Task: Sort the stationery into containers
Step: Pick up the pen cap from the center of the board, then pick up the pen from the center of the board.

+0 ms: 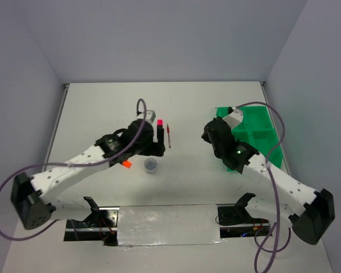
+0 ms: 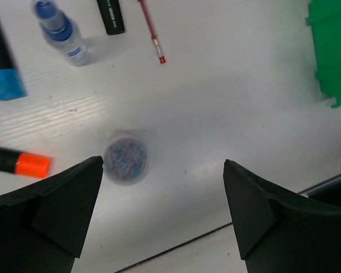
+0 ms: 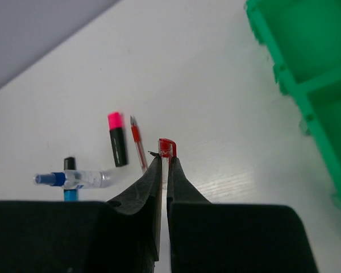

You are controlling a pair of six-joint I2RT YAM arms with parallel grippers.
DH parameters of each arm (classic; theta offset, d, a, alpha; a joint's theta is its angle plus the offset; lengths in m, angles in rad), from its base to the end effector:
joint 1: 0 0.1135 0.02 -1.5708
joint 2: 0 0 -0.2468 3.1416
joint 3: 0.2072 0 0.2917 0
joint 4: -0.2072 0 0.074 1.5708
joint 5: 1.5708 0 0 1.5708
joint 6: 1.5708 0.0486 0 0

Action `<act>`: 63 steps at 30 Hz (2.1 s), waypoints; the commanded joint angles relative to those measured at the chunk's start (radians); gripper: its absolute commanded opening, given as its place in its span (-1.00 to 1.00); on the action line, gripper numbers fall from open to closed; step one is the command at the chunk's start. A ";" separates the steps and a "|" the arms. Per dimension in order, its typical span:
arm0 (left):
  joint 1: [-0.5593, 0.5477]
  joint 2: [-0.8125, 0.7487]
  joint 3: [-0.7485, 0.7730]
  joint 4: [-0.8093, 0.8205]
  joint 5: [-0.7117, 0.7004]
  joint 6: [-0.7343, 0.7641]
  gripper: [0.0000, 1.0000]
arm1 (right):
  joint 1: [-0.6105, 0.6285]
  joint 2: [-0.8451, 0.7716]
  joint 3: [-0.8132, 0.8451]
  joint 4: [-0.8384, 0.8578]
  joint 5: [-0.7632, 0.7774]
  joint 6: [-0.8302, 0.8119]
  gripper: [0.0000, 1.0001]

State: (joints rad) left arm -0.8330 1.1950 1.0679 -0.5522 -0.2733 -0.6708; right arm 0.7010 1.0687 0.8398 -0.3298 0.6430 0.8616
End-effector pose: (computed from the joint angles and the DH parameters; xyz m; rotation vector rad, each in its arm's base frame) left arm 0.2210 -0.2236 0.2905 0.0352 2.2702 -0.5119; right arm 0.2393 0.1639 0.2637 0.5254 1.9528 0.3058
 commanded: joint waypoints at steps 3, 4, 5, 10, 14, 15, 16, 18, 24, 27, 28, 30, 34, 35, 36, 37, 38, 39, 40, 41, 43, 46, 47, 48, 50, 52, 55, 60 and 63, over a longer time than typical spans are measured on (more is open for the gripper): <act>0.009 0.297 0.176 0.126 0.003 -0.099 0.99 | -0.046 -0.217 -0.044 0.026 -0.015 -0.261 -1.00; 0.011 0.343 0.210 0.120 0.000 -0.114 0.99 | -0.055 -0.246 -0.041 0.020 -0.026 -0.303 -1.00; 0.012 0.429 0.240 0.112 0.003 -0.118 0.98 | -0.060 -0.256 -0.027 -0.015 -0.019 -0.309 -1.00; 0.041 0.648 0.437 0.064 -0.032 -0.128 0.89 | -0.107 -0.337 -0.054 -0.012 -0.083 -0.354 -1.00; 0.075 0.748 0.520 0.029 -0.023 -0.138 0.80 | -0.115 -0.380 -0.067 -0.014 -0.123 -0.361 -1.00; 0.081 0.764 0.533 0.011 -0.035 -0.139 0.80 | -0.115 -0.392 -0.067 -0.011 -0.137 -0.371 -1.00; 0.081 0.781 0.547 0.006 -0.038 -0.138 0.80 | -0.115 -0.397 -0.070 -0.006 -0.144 -0.375 -1.00; 0.083 0.833 0.596 -0.029 -0.055 -0.138 0.80 | -0.115 -0.407 -0.074 -0.005 -0.152 -0.384 -1.00; 0.086 0.963 0.710 -0.095 -0.067 -0.125 0.72 | -0.118 -0.417 -0.107 0.026 -0.184 -0.397 -1.00; 0.092 0.979 0.702 -0.086 -0.084 -0.133 0.63 | -0.120 -0.418 -0.114 0.034 -0.203 -0.400 -1.00; 0.095 0.980 0.698 -0.075 -0.086 -0.133 0.63 | -0.120 -0.418 -0.119 0.038 -0.209 -0.401 -1.00; 0.103 0.986 0.698 -0.072 -0.081 -0.136 0.63 | -0.120 -0.421 -0.122 0.043 -0.218 -0.406 -1.00; 0.109 1.011 0.702 -0.055 -0.058 -0.127 0.62 | -0.121 -0.429 -0.125 0.051 -0.233 -0.406 -1.00; 0.109 1.017 0.702 -0.054 -0.053 -0.128 0.59 | -0.120 -0.431 -0.125 0.051 -0.238 -0.404 -1.00; 0.109 1.023 0.702 -0.052 -0.049 -0.128 0.57 | -0.120 -0.431 -0.127 0.051 -0.241 -0.403 -1.00; 0.109 1.031 0.701 -0.052 -0.046 -0.131 0.55 | -0.120 -0.432 -0.127 0.052 -0.241 -0.404 -1.00; 0.110 1.035 0.698 -0.049 -0.041 -0.136 0.49 | -0.118 -0.434 -0.127 0.052 -0.243 -0.401 -1.00; 0.109 1.035 0.693 -0.045 -0.041 -0.136 0.47 | -0.120 -0.435 -0.128 0.052 -0.243 -0.401 -1.00; 0.109 1.037 0.682 -0.041 -0.043 -0.139 0.46 | -0.121 -0.437 -0.128 0.054 -0.243 -0.401 -1.00; 0.110 1.037 0.679 -0.040 -0.046 -0.141 0.41 | -0.120 -0.438 -0.131 0.055 -0.243 -0.401 -1.00; 0.112 1.039 0.672 -0.035 -0.047 -0.139 0.13 | -0.120 -0.443 -0.133 0.055 -0.247 -0.400 -1.00; 0.115 1.045 0.667 -0.029 -0.027 -0.142 -0.29 | -0.118 -0.449 -0.136 0.054 -0.250 -0.398 -1.00; 0.115 1.046 0.665 -0.032 -0.026 -0.147 -0.71 | -0.120 -0.452 -0.134 0.054 -0.250 -0.398 -1.00; 0.114 1.048 0.658 -0.031 -0.017 -0.148 -0.87 | -0.120 -0.457 -0.134 0.051 -0.252 -0.400 -1.00; 0.114 1.045 0.646 -0.022 -0.001 -0.145 -1.00 | -0.123 -0.472 -0.131 0.051 -0.258 -0.403 -1.00; 0.110 1.031 0.621 -0.005 0.023 -0.136 -1.00 | -0.124 -0.480 -0.133 0.051 -0.267 -0.408 -1.00; 0.097 0.954 0.558 0.072 0.080 -0.095 -1.00 | -0.202 -0.458 -0.140 0.055 -0.374 -0.394 -1.00; 0.006 0.677 0.375 0.263 0.077 -0.004 -1.00 | -0.389 -0.457 -0.238 0.173 -0.575 -0.316 -1.00; -0.024 0.513 0.226 0.424 0.141 0.042 -1.00 | -0.390 -0.477 -0.289 0.280 -0.594 -0.287 -1.00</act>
State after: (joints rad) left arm -0.8246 1.8950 1.3651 -0.3355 -0.2070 -0.7021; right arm 0.3164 0.6056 0.5800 -0.2005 0.1379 0.5316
